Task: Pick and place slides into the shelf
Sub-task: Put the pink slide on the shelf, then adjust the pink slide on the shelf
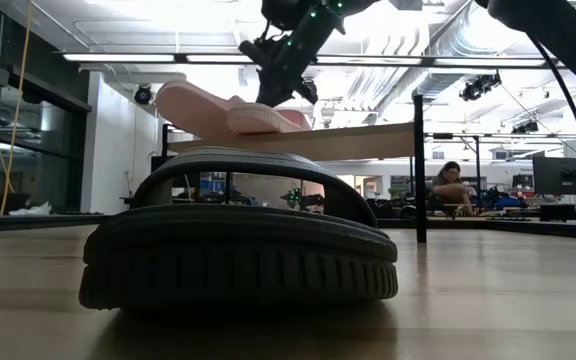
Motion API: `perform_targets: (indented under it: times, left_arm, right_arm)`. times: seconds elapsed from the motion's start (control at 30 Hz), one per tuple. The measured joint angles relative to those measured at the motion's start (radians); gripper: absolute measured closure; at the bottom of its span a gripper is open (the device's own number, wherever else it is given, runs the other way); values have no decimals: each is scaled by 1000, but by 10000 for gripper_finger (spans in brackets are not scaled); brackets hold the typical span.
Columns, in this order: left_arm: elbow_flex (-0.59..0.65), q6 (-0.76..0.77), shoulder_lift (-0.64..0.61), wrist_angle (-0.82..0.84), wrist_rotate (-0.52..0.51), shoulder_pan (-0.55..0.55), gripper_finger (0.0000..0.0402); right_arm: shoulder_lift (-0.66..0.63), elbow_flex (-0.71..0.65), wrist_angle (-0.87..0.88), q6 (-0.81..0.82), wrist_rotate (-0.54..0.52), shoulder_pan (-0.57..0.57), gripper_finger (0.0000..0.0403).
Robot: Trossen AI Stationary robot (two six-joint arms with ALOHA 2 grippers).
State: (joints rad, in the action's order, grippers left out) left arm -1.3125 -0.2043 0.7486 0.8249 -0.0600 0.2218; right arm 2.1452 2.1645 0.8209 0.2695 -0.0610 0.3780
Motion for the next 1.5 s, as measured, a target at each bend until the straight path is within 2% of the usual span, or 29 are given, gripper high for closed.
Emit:
perform_targets:
  times: [0.23, 0.7, 0.83, 1.07, 1.3, 1.5]
  left_arm:
    - [-1, 0, 8, 13, 16, 0, 192]
    - [0, 0, 17, 37, 18, 0, 192]
    - [0, 0, 22, 47, 17, 0, 192]
    - [0, 0, 23, 47, 15, 0, 192]
    - [0, 0, 21, 49, 15, 0, 192]
    - [0, -8, 22, 49, 15, 0, 192]
  right_arm:
    - [16, -1, 3, 4, -35, 18, 403]
    - [17, 1, 7, -9, -32, 29, 403]
    - [14, 55, 48, -10, -35, 37, 403]
    - [11, 191, 256, -16, -44, 23, 403]
    - [-27, 167, 470, 4, -67, 2, 403]
    - [-28, 166, 517, 10, -85, -19, 403]
